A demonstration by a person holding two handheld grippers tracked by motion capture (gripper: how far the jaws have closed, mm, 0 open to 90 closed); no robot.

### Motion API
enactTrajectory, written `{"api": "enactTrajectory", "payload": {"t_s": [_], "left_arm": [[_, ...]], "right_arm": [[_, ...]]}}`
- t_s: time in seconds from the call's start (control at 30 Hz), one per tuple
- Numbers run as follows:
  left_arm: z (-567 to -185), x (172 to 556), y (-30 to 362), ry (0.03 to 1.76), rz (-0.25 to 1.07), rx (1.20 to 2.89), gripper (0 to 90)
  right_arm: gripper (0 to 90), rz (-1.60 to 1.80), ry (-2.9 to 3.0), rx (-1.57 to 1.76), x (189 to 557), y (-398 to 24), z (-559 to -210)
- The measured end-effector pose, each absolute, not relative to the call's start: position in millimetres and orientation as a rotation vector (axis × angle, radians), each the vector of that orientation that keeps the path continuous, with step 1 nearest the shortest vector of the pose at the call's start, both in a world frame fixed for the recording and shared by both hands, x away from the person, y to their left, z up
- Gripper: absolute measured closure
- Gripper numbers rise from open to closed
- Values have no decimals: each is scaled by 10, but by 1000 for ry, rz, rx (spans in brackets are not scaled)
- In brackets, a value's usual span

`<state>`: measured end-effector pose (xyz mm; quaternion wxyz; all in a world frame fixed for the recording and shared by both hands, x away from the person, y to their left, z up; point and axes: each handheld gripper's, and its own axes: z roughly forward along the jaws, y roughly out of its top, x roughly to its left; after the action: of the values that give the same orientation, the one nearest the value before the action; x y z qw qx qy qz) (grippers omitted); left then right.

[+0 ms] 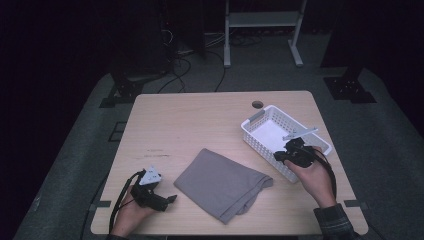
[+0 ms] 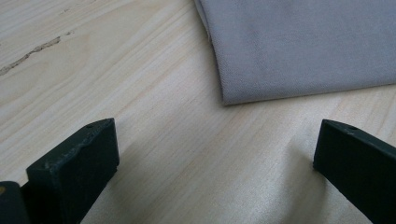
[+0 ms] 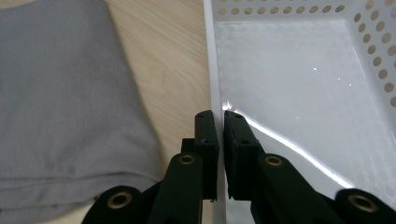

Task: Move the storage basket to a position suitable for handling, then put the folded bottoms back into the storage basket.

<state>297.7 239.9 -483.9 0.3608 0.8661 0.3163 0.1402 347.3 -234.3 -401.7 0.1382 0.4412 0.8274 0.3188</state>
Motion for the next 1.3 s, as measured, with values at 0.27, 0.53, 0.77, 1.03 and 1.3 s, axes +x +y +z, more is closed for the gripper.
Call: {"api": "enactTrajectory", "payload": {"t_s": [0.27, 0.53, 0.77, 1.03, 1.3], "left_arm": [[-4838, 2977, 2400, 815, 361, 2232, 0], [-4838, 2978, 2400, 814, 362, 2233, 0], [-4838, 2977, 2400, 814, 362, 2233, 0], [-4838, 2976, 2399, 816, 360, 2232, 0], [-4839, 2976, 2399, 816, 360, 2232, 0]], "right_arm": [[833, 909, 2369, 1319, 3278, -2379, -4050], [824, 903, 2358, 1335, 3131, -2356, -4051], [640, 957, 2328, 1302, 3140, -2378, -3997], [413, 1028, 2310, 1260, 3146, -2316, -3941], [319, 1060, 2342, 1191, 3181, -2177, -3916]]}}
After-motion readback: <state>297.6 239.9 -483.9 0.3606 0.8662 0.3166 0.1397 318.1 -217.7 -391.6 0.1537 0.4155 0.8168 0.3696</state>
